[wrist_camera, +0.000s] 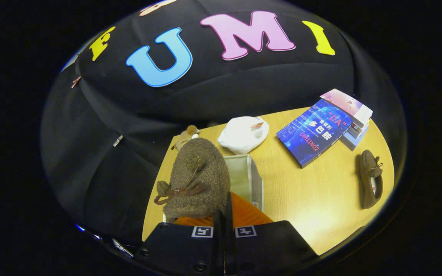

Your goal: Open the storage box then place both shoes into the box .Put the left shoe in first, then the right shoe, with the right side of both shoes facing outward in a uniform manner.

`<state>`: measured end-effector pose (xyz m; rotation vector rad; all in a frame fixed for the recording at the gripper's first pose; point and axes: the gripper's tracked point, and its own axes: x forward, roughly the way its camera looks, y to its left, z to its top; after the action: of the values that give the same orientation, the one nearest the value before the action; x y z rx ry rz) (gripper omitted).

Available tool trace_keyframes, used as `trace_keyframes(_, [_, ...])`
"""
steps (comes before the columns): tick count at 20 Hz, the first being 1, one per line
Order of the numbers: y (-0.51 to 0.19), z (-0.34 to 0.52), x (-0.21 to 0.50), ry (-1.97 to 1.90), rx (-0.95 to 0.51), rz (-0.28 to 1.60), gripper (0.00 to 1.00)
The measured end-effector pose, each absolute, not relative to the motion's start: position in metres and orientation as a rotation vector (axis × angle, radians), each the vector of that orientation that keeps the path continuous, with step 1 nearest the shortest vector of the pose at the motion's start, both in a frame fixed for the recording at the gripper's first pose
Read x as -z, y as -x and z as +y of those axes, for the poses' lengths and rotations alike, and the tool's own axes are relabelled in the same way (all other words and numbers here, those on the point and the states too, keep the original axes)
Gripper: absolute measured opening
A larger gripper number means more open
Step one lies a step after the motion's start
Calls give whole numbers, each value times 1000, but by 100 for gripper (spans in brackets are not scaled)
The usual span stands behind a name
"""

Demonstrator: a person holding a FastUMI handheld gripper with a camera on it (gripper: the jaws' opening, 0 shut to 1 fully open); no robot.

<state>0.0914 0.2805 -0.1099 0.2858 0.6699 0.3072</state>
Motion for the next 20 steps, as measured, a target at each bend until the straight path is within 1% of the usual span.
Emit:
trace_keyframes(5, [-97,318,154,-247,-293,745,6])
trace_keyframes(8, [-108,329,181,-213,-248,774,6])
trace_keyframes(16, [-132,338,238,-217,-133,908,7])
trace_keyframes(20, [-142,341,257,-213,-103,936,7])
